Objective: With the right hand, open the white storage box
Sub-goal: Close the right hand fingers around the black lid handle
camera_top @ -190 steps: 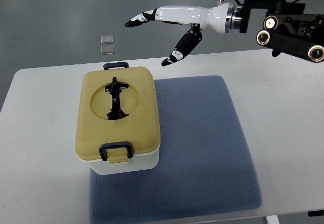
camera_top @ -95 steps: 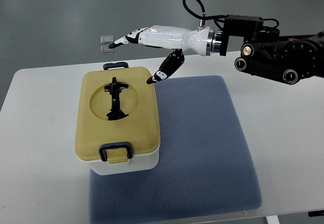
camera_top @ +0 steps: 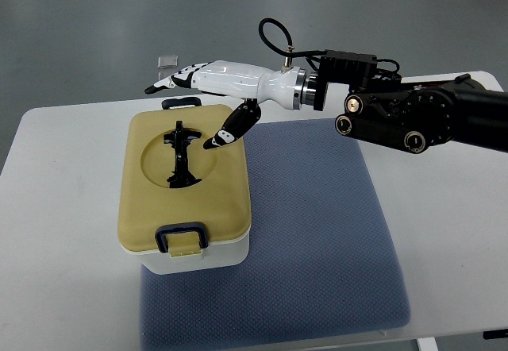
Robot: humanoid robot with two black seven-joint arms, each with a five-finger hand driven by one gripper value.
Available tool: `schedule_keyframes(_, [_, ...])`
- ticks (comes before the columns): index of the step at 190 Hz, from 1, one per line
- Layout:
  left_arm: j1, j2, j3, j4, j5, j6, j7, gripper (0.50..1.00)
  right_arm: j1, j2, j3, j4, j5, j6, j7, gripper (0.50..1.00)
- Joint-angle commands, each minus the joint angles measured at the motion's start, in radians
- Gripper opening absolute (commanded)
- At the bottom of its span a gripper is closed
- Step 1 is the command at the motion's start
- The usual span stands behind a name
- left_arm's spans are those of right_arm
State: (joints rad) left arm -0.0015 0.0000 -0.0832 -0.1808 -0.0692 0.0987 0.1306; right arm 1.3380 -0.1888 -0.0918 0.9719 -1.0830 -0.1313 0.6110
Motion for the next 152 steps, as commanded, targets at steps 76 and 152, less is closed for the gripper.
schedule_keyframes(76, [0.0, 0.0, 0.0, -0.003, 0.0, -0.002, 0.0, 1.0, -0.048, 0.123, 0.003, -0.087, 0.014, -0.077, -0.002, 0.87])
schedule_keyframes(152, [0.0, 0.0, 0.0, -0.003, 0.0, -0.002, 0.0, 1.0, -0.056, 0.138, 0.003, -0.091, 0.014, -0.111, -0.005, 0.5])
